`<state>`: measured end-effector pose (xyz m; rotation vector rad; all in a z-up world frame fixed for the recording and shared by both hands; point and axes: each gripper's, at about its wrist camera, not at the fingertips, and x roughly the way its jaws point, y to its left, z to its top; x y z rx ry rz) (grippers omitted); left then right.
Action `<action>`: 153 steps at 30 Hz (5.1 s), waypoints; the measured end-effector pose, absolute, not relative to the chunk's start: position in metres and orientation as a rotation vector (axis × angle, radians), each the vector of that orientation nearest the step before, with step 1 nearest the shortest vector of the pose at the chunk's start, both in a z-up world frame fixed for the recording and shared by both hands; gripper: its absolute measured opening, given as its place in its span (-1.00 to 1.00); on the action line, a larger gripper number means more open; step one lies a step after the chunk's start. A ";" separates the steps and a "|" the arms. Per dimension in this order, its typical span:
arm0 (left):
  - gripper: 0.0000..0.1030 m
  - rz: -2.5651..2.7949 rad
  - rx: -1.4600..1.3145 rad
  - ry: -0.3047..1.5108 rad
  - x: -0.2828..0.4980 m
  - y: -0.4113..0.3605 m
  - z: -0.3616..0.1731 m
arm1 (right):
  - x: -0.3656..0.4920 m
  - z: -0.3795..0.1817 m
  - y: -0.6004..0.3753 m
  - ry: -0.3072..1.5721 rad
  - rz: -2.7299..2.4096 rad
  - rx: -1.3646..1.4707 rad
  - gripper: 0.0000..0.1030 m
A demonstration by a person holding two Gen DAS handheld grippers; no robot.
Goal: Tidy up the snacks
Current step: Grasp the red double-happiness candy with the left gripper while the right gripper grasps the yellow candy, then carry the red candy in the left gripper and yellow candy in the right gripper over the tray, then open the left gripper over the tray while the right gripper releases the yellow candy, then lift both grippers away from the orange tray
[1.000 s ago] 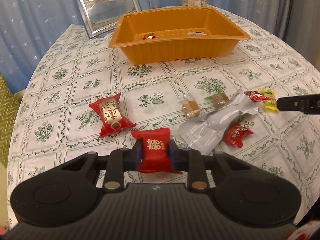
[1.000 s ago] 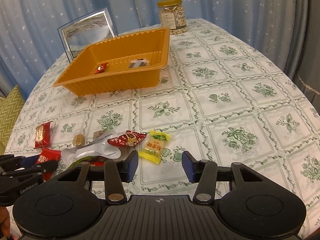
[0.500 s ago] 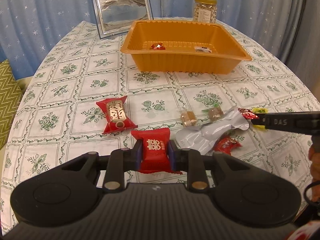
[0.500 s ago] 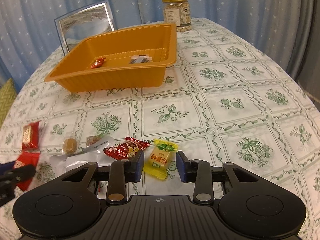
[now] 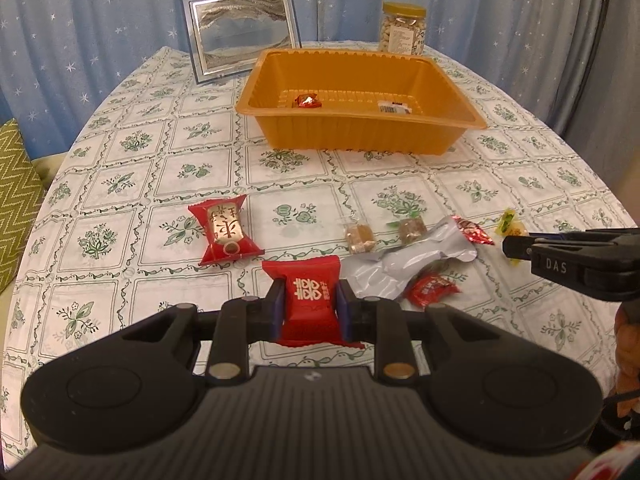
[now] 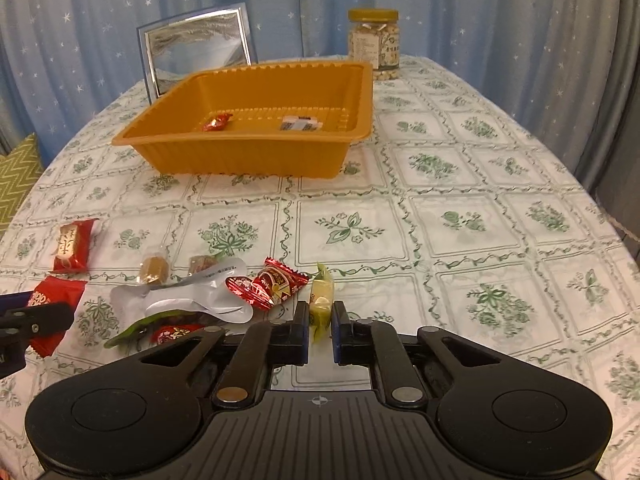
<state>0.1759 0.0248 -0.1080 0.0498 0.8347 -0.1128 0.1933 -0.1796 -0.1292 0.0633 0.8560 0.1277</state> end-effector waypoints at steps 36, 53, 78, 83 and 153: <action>-0.54 -0.115 -0.027 0.745 0.152 0.017 -0.038 | 0.154 -0.039 -0.176 0.723 0.223 0.072 -0.79; -0.54 -0.153 -0.072 0.705 0.244 0.008 -0.015 | 0.241 -0.022 -0.180 0.715 0.246 0.081 -0.79; -0.54 -0.148 -0.118 0.752 0.380 0.005 -0.047 | 0.370 -0.053 -0.177 0.777 0.262 0.108 -0.79; -0.54 -0.153 -0.116 0.768 0.392 0.003 -0.057 | 0.375 -0.063 -0.177 0.792 0.256 0.113 -0.79; -0.03 -0.062 -0.084 0.778 0.101 0.036 -0.042 | 0.120 -0.035 -0.226 0.787 0.170 0.297 -0.06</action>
